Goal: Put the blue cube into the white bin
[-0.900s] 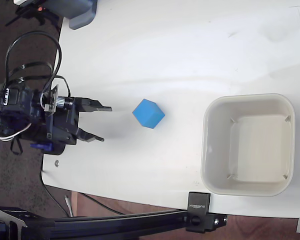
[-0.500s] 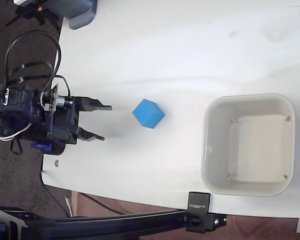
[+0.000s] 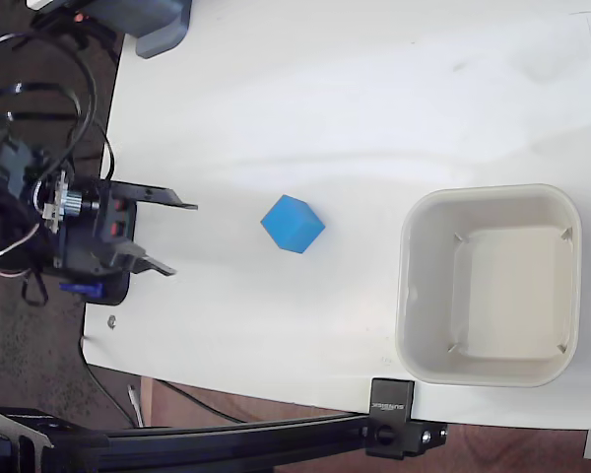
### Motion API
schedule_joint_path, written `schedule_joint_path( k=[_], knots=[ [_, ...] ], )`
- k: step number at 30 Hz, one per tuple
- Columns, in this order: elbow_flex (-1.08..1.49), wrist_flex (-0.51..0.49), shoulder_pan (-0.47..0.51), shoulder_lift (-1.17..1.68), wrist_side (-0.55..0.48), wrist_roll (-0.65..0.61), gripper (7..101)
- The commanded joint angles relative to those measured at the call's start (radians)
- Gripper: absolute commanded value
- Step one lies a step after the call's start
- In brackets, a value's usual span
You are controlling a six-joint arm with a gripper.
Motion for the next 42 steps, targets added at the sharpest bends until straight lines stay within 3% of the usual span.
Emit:
schedule_joint_path(
  k=[1, 4, 7, 11, 13, 17, 25, 42],
  knots=[
    [-0.187, -0.048, -0.089, -0.160, 0.206, 0.161, 100.3],
    [-0.273, -0.071, -0.181, -0.322, 0.348, 0.293, 100.3],
    [-0.410, 0.035, -0.244, -0.499, 0.425, 0.403, 100.3],
    [-0.511, 0.072, -0.341, -0.680, 0.581, 0.583, 100.3],
    [-0.588, 0.140, -0.359, -0.773, 0.611, 0.653, 100.3],
    [-0.678, 0.241, -0.353, -0.882, 0.600, 0.750, 100.0],
    [-0.604, 0.143, -0.342, -0.923, 0.558, 0.821, 100.0],
    [-0.477, -0.051, -0.293, -0.977, 0.459, 0.831, 100.3]
  ],
)
